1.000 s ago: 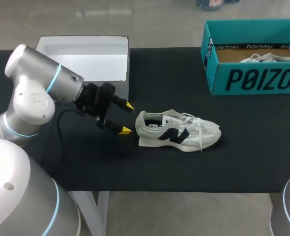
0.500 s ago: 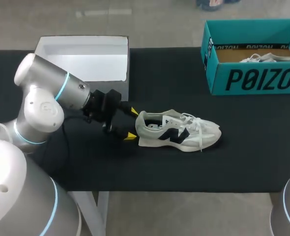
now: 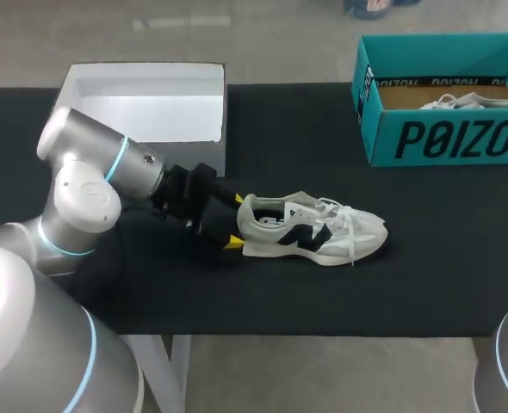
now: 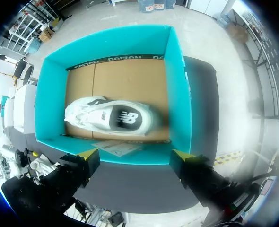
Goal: Take the shoe out of the shoebox, open the shoe tongue, remove and reinsert the insole, then place the shoe into the shoebox
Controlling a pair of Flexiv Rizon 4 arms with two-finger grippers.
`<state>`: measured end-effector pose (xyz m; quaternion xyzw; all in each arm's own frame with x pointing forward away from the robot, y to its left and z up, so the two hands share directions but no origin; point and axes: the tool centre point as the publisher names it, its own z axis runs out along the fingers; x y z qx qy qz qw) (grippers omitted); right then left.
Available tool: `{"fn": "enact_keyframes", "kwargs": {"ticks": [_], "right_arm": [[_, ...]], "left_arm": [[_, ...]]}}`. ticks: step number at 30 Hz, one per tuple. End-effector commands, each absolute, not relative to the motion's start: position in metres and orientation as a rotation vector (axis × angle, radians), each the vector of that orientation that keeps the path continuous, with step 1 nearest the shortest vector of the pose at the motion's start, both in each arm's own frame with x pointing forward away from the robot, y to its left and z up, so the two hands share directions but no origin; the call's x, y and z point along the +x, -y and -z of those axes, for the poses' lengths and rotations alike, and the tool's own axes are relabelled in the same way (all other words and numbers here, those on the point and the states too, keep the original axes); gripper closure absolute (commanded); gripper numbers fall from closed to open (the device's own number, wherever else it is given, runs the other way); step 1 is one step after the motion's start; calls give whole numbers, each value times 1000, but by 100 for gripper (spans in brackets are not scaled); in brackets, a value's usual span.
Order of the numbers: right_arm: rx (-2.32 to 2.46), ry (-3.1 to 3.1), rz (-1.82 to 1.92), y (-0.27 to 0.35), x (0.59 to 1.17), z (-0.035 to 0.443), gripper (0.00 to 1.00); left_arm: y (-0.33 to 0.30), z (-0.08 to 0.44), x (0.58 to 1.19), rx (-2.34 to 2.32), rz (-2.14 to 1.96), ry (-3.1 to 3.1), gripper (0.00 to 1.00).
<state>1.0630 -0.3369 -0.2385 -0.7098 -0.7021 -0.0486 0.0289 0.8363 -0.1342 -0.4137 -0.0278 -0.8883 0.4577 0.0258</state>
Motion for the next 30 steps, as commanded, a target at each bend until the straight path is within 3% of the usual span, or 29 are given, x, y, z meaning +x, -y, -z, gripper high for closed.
{"fn": "enact_keyframes", "kwargs": {"ticks": [1,26,27,29,30], "right_arm": [[-2189,2166,150,337,1064,239,0],[-2189,2166,150,337,1064,239,0],[-2189,2166,150,337,1064,239,0],[-2189,2166,150,337,1064,239,0],[-2189,2166,150,337,1064,239,0]], "left_arm": [[142,421,841,-69,-1415,2749,0],[162,436,838,-74,-1424,2739,0],[163,436,839,-74,-1426,2738,20],[163,437,839,-73,-1429,2731,52],[163,437,839,-72,-1429,2730,52]]}}
